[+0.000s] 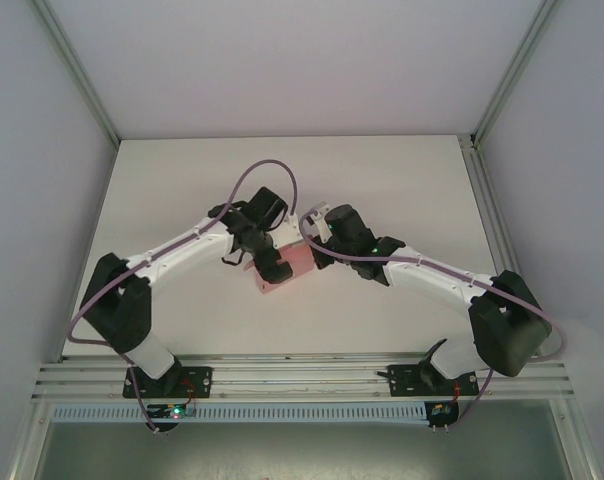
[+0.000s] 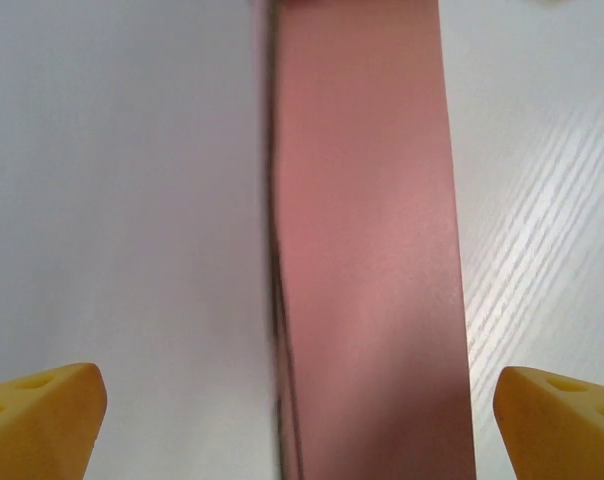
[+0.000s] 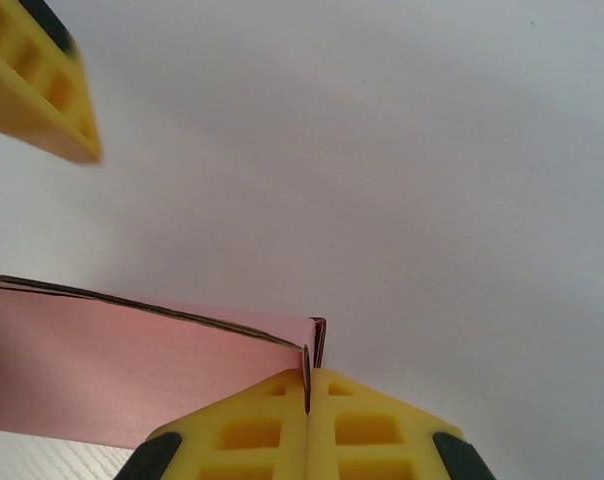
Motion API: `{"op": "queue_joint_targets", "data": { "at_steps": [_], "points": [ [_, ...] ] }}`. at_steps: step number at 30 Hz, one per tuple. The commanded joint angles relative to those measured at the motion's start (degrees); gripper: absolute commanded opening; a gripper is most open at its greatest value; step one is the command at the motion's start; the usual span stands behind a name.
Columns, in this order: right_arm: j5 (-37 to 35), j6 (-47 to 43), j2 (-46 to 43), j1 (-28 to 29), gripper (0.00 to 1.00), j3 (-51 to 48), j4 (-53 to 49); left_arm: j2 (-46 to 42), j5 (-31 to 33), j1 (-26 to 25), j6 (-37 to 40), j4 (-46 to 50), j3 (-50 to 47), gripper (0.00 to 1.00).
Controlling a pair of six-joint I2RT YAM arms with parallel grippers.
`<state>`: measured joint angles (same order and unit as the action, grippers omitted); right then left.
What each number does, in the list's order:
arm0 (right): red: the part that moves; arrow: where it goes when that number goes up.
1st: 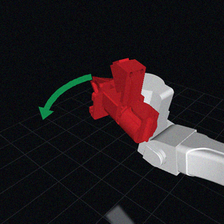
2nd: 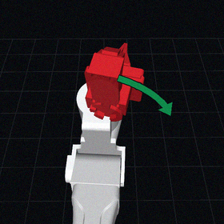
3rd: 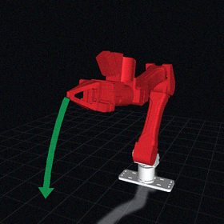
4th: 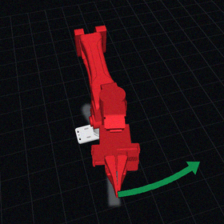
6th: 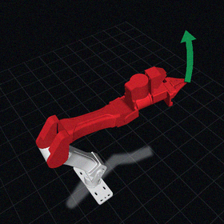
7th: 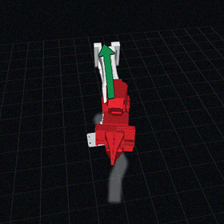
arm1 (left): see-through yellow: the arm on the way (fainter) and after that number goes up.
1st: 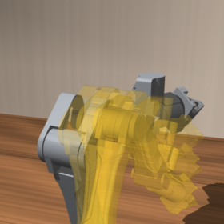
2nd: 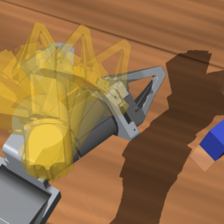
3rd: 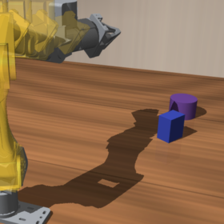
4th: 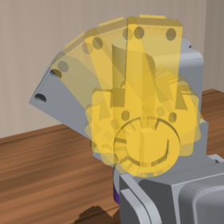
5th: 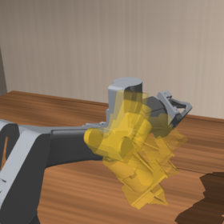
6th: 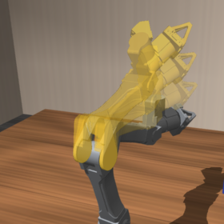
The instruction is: Assemble paper box
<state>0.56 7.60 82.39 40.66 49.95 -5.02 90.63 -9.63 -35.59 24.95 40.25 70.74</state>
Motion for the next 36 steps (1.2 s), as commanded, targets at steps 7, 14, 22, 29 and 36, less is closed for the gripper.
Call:
{"op": "queue_joint_targets", "data": {
  "at_steps": [7, 14, 22, 29, 36],
  "points": [
    [-1.6, 4.4, 2.68, 0.69, 0.0, 1.58, -8.61, -17.72, 14.74, 0.12, -23.48, -1.52, -5.06, 1.0],
    [-2.56, 4.7, 4.25, 1.91, 0.0, 4.68, -12.02, -23.29, 14.03, -0.24, -34.14, 6.48, -9.17, 0.95],
    [-0.6, 4.97, 5.93, 1.97, 0.0, 5.67, -13.13, -22.27, 14.3, -0.42, -33.52, 8.66, -10.35, 0.67],
    [-0.12, 4.41, 5.84, 2.01, 0.0, 5.85, -13.59, -17.75, 9.62, -0.37, -30.45, 5.22, -10.28, 0.58],
    [0.22, 4.4, 5.12, 2.05, 0.0, 5.86, -14.1, -14.56, 13.03, -0.44, -28.99, 6.01, -7.83, 0.43]
  ]
}}
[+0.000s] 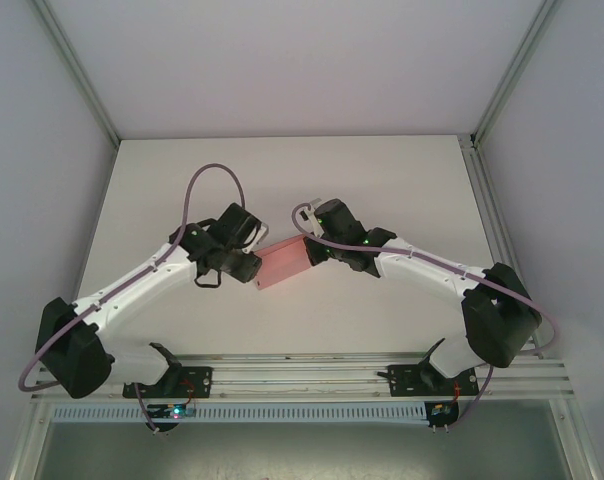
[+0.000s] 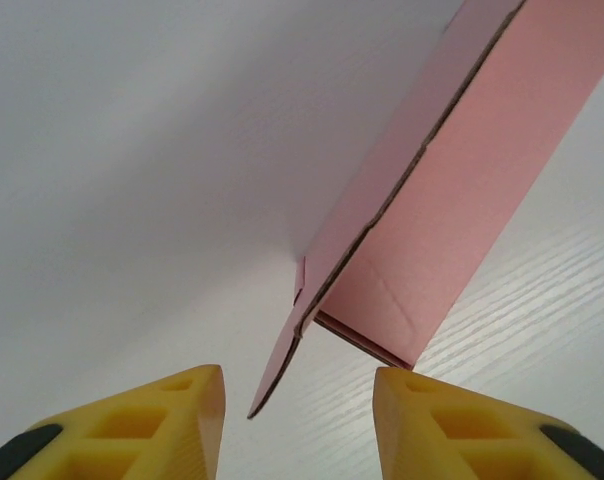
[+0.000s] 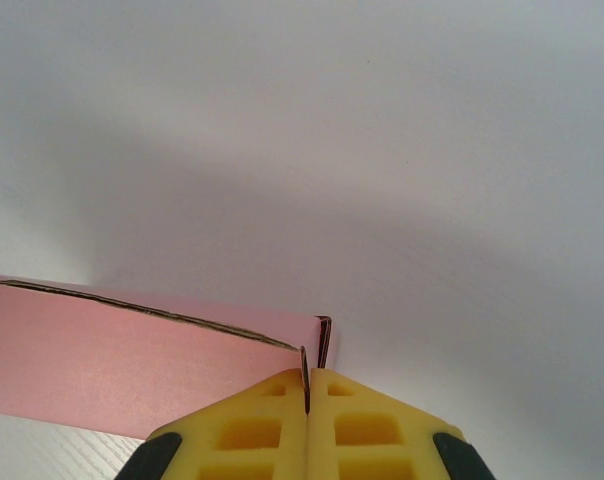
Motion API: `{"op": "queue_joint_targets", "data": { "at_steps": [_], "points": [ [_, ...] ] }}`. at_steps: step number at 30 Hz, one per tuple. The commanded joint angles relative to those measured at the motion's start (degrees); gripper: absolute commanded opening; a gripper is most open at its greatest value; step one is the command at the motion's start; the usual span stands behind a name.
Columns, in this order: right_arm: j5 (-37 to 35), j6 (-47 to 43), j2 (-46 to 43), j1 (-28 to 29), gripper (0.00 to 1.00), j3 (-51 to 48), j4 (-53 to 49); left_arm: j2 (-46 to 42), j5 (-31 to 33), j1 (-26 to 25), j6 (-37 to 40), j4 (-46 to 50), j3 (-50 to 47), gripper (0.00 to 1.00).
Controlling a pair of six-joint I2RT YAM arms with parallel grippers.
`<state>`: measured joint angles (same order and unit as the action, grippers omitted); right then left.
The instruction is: Assemble paper box
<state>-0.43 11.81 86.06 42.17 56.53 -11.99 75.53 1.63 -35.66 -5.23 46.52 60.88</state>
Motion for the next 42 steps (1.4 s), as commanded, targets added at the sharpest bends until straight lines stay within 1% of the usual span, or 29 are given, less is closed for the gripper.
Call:
{"op": "queue_joint_targets", "data": {
  "at_steps": [1, 2, 4, 6, 7, 8, 9, 14, 17, 19, 22, 25, 28, 34, 36, 37, 41, 42],
  "points": [
    [1.22, 0.01, 1.19, 0.54, 0.0, -0.81, -7.24, 0.74, 2.09, -0.33, 1.08, -0.48, 2.06, 0.42],
    [1.12, 0.01, 1.04, 0.54, 0.0, -0.9, -7.27, 0.98, 2.32, -0.32, 0.67, -1.3, 1.76, 0.36],
    [1.45, -0.2, 0.88, 0.54, 0.0, -0.9, -7.3, 1.67, 0.96, -0.35, 0.42, -1.7, 1.81, 0.31],
    [1.74, -0.16, 0.9, 0.6, 0.0, -0.81, -7.33, 2.41, 1.31, -0.39, -0.73, -2.01, 2.03, 0.23],
    [1.96, -0.3, 0.92, 0.61, 0.0, -0.81, -7.35, 2.6, 1.99, -0.36, -1.5, -2.53, 2.13, 0.15],
    [2.03, -0.42, 1.01, 0.69, 0.0, -0.81, -7.37, 2.91, 2.53, -0.37, -2.5, -2.96, 2.26, 0.05],
    [1.9, -0.39, 0.98, 0.79, 0.0, -0.72, -7.43, 3.15, 2.74, -0.31, -3.53, -3.02, 2.72, 0.0],
    [1.17, -0.32, 0.89, 1.9, 0.0, -0.96, -7.3, 4.46, 4.74, -0.08, -9.45, -5.52, 4.64, 0.0],
    [0.2, 0.12, 0.91, 2.73, 0.0, -1.25, -7.35, 6.41, 6.68, 0.1, -14.62, -1.41, 8.87, 0.0],
    [-0.33, 0.71, 0.98, 3.33, 0.0, -1.41, -7.09, 7.23, 5.94, 0.33, -17.78, -0.73, 10.39, 0.0],
    [-0.99, 1.46, 1.17, 4.43, 0.0, -1.51, -6.38, 8.01, 6.21, 1.35, -24.71, 0.14, 12.18, 0.0],
    [-1.08, 2.22, 1.25, 5.22, 0.0, -1.78, -5.36, 8.32, 3.59, 2.6, -30.52, -1.36, 11.82, 0.0],
    [-0.59, 2.75, 1.29, 5.76, 0.0, -2.34, -3.81, 8.66, 2.74, 3.34, -34.81, -3.34, 10.73, 0.0],
    [-1.13, 2.71, 1.48, 5.96, 0.0, -3.01, -3.4, 9.73, 4.13, 3.99, -37.79, -3.48, 10.53, 0.0],
    [-0.98, 2.78, 1.65, 5.97, 0.0, -3.17, -3.39, 9.88, 1.88, 4.36, -36.49, -4.82, 9.91, 0.0],
    [-0.79, 2.78, 1.73, 5.73, 0.0, -3.25, -3.22, 10.15, 1.82, 4.39, -35.37, -4.72, 10.11, 0.0],
    [-0.97, 2.52, 2.11, 5.89, 0.0, -3.1, -3.2, 10.96, 6.17, 4.46, -32.02, -1.76, 9.25, 0.0],
    [-0.83, 2.26, 2.2, 5.9, 0.0, -3.05, -3.29, 10.87, 6.12, 4.47, -29.96, -2.3, 8.15, 0.0]
  ]
}}
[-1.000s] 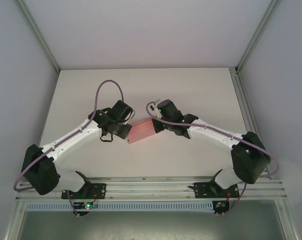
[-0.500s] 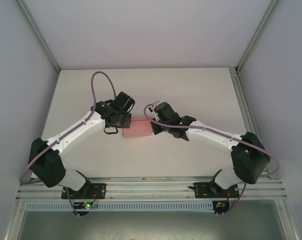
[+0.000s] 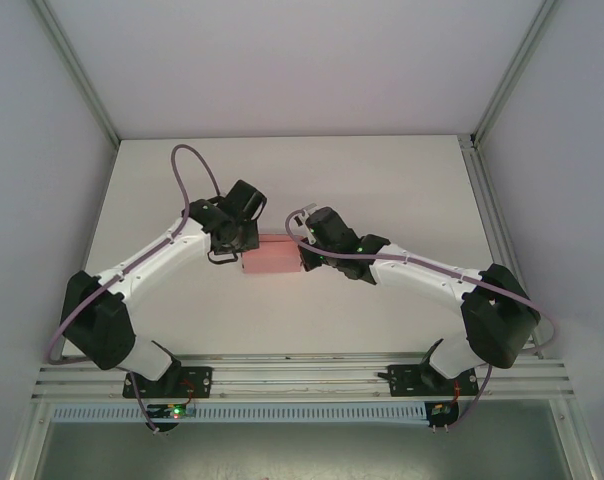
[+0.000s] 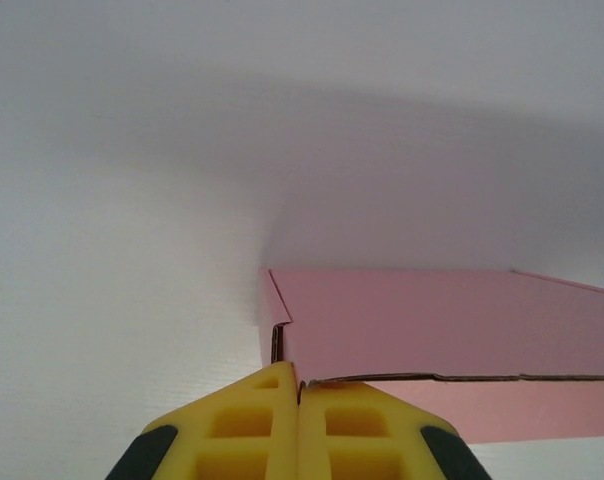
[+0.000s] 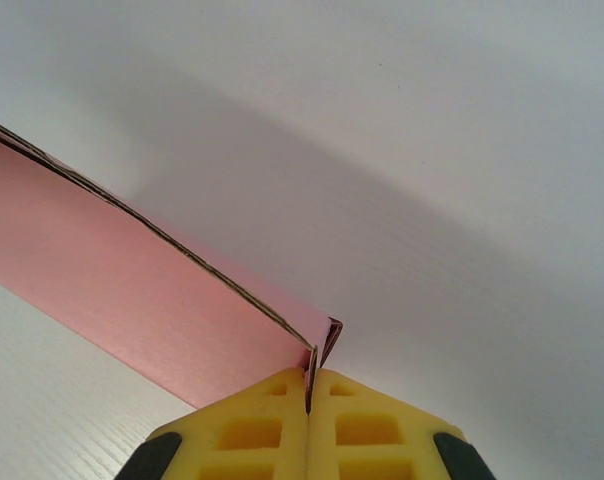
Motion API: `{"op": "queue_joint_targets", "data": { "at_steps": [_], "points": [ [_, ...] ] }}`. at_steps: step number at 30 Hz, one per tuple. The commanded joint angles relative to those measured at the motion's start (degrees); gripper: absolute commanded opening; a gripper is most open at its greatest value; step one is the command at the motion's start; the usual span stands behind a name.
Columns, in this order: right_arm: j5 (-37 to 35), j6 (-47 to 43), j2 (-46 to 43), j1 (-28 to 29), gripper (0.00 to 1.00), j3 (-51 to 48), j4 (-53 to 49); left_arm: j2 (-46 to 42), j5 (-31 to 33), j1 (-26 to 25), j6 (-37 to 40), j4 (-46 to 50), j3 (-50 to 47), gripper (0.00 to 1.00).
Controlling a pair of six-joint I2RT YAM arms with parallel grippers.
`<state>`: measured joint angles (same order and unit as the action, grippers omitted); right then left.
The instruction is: Assemble paper box
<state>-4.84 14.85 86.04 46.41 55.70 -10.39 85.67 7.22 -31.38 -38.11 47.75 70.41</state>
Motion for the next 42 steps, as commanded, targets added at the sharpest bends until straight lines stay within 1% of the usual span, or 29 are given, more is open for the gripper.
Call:
{"op": "queue_joint_targets", "data": {
  "at_steps": [1, 5, 7, 8, 9, 13, 15, 16, 17, 19, 22, 25, 27, 31, 32, 33, 34, 35, 36, 39, 40, 42],
  "points": [
    [3.56, -0.79, 2.38, 1.66, 0.0, -2.18, -4.98, 0.58, 0.65, 0.09, 4.85, -4.33, -2.52, 0.0],
    [3.58, -1.41, 3.1, 1.43, 0.0, -1.91, -5.74, -0.32, 3.24, 0.09, 11.1, -8.31, -8.7, 0.0],
    [3.44, -1.41, 3.51, 1.24, 0.0, -1.91, -6.12, -0.84, 7.53, 0.08, 10.54, -8.04, -9.62, 0.0],
    [3.62, -1.23, 3.64, 1.17, 0.0, -1.98, -5.93, -1.32, 8.44, 0.09, 10.46, -9.13, -10.37, 0.0],
    [3.74, -1.16, 3.89, 1.13, 0.0, -2.0, -5.72, -1.77, 8.55, 0.06, 9.73, -10.41, -11.3, 0.0],
    [3.84, -1.33, 4.15, 1.16, 0.0, -3.36, -3.36, -3.54, 4.0, 0.07, 9.12, -18.36, -17.68, 0.0],
    [3.92, -1.4, 4.4, 0.95, 0.0, -4.15, -2.72, -4.34, 4.96, 0.01, 7.88, -21.28, -20.99, 0.0],
    [4.04, -1.57, 4.49, 0.83, 0.0, -4.36, -2.56, -4.54, 4.41, -0.05, 7.75, -22.29, -22.2, 0.0],
    [3.87, -1.65, 4.62, 0.72, 0.0, -4.54, -2.59, -4.63, 2.42, -0.17, 8.49, -23.58, -23.53, 0.0],
    [3.86, -1.54, 4.64, 0.52, 0.0, -4.63, -2.79, -4.96, 0.62, -1.15, 10.06, -24.89, -25.18, 0.0],
    [4.25, -1.38, 3.98, 0.64, 0.0, -5.57, -1.61, -5.21, 3.25, -3.43, 10.76, -22.94, -26.05, 0.0],
    [3.82, -1.9, 2.14, 1.01, 0.0, -9.31, 3.26, -6.3, 5.66, -5.73, 9.39, -23.34, -28.93, 0.0],
    [3.52, -2.02, 0.8, 1.02, 0.0, -12.45, 7.25, -7.85, 5.85, -7.43, 8.86, -26.7, -32.52, 0.0],
    [5.03, -1.38, -2.7, 1.2, 0.0, -15.38, 10.91, -12.06, 8.07, -10.67, 5.68, -34.5, -40.07, 0.0],
    [5.63, -1.1, -4.15, 1.15, 0.04, -16.19, 12.22, -13.41, 10.18, -11.8, 4.94, -36.41, -41.98, 0.0],
    [6.03, -0.71, -5.07, 1.07, 0.1, -16.53, 12.89, -14.36, 11.93, -12.75, 4.61, -38.59, -43.79, 0.0],
    [6.87, -0.51, -6.01, 0.8, 0.11, -16.35, 13.19, -15.26, 13.48, -13.42, 4.05, -40.39, -45.17, 0.0],
    [8.48, -0.43, -6.85, 0.47, 0.14, -15.57, 12.87, -16.07, 14.43, -13.86, 3.97, -41.72, -45.96, 0.0],
    [9.05, 0.18, -7.43, 0.18, 0.21, -14.64, 12.35, -16.53, 15.13, -14.29, 4.54, -42.56, -46.19, 0.0],
    [12.58, 1.61, -8.91, -0.92, 0.5, -11.56, 11.44, -16.62, 19.2, -15.45, 5.87, -42.46, -45.13, 0.0],
    [13.78, 2.29, -9.36, -1.28, 0.62, -10.61, 11.29, -16.21, 20.44, -15.7, 5.68, -41.73, -44.62, 0.0],
    [16.08, 3.17, -10.0, -1.68, 0.73, -9.36, 10.89, -15.44, 21.33, -16.31, 6.05, -41.77, -44.23, 0.0]
  ]
}}
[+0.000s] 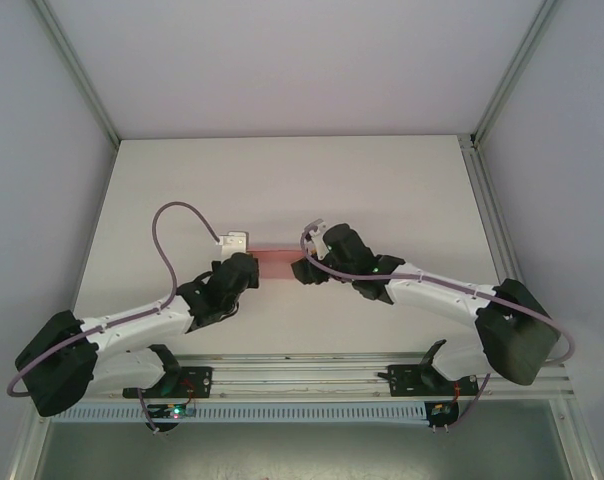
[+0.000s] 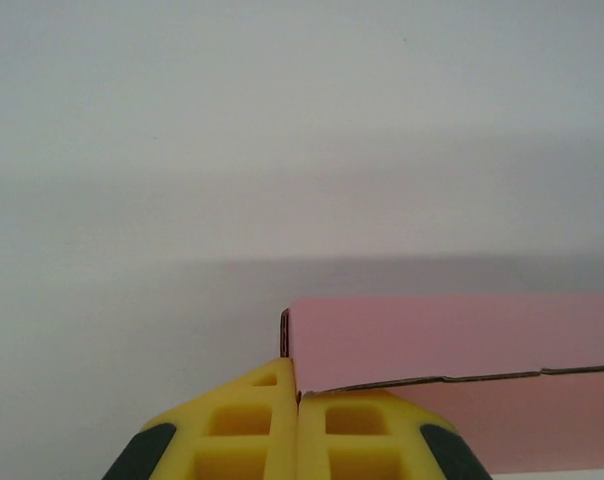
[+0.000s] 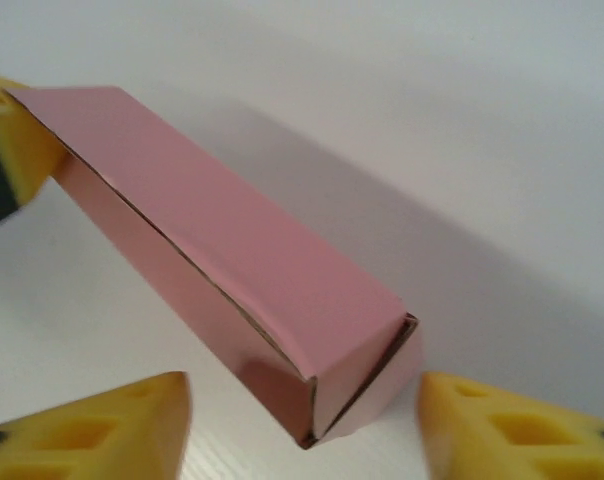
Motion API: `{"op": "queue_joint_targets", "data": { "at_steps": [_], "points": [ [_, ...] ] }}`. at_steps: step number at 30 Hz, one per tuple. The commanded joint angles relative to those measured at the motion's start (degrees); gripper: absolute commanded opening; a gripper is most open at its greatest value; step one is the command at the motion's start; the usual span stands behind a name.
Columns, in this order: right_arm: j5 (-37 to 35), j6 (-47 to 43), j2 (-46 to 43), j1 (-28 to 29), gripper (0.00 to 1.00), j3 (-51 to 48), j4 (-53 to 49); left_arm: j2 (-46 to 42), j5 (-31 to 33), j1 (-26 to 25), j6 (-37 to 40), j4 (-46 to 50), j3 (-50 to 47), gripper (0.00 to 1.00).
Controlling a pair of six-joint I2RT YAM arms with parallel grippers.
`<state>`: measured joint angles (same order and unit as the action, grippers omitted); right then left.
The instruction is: Assemble paper box
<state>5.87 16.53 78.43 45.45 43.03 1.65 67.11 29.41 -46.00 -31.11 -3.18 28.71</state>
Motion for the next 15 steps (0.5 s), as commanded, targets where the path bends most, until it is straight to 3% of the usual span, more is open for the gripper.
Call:
{"op": "queue_joint_targets", "data": {
  "at_steps": [1, 3, 7, 10, 15],
  "points": [
    [4.43, 2.5, -2.68, -0.8, 0.81, 4.01, -1.74, 3.52, -0.23, -2.02, -1.37, 8.81, -2.52, 0.0],
    [3.51, 3.39, -3.12, -0.88, 0.83, 4.6, -2.34, 4.2, 0.35, -2.47, -1.7, 7.27, -2.8, 0.0],
    [-5.85, 9.27, -2.06, -2.06, 0.92, 5.56, -1.89, 5.46, 2.07, -3.72, -2.42, 5.52, -2.7, 0.0],
    [-6.87, 13.29, 1.44, -3.56, 0.88, 7.97, -3.52, 6.23, 2.45, -4.25, -3.17, 5.59, -2.4, 0.0],
    [-1.35, 15.02, 6.77, -3.88, 0.78, 9.0, -6.54, 6.21, 3.14, -4.5, -4.01, 7.89, -1.4, 0.0]
  ]
}}
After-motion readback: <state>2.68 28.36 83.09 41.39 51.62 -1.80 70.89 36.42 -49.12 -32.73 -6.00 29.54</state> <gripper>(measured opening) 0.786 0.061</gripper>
